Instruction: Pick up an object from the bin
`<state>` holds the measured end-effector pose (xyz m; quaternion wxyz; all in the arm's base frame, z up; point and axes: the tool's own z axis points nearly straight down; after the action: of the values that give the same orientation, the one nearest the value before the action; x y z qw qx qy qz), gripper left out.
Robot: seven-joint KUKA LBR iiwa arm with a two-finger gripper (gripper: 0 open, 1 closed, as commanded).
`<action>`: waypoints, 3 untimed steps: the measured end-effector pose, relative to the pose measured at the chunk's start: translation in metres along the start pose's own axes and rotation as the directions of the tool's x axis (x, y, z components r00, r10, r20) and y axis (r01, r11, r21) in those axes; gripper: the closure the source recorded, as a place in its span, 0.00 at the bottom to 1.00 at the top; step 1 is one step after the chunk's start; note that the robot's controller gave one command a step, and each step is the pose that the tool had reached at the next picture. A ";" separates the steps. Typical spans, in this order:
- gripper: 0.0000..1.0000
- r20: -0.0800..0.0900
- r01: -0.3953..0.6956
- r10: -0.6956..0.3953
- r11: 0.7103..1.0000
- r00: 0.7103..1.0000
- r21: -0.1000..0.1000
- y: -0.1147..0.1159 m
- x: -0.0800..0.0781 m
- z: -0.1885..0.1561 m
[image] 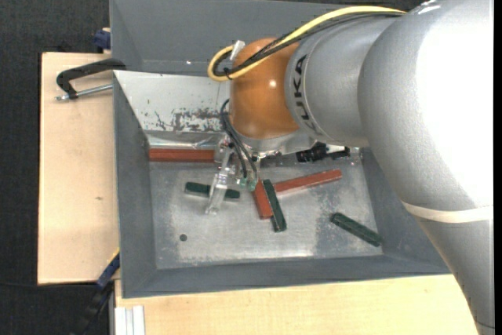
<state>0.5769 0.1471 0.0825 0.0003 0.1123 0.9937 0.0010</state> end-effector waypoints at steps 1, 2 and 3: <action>1.00 0.008 0.166 -0.166 0.986 0.986 -0.002 -0.028 -0.021 0.010; 0.00 0.003 0.166 -0.166 0.986 0.986 -0.001 -0.028 -0.020 0.011; 0.00 0.003 0.166 -0.166 0.986 0.986 -0.001 -0.028 -0.020 0.011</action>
Offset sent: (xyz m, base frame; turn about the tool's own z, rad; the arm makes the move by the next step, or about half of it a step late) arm 0.0000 0.0000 0.0000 0.0000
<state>0.5901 0.1150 0.0712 0.0021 0.0291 0.9996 0.0012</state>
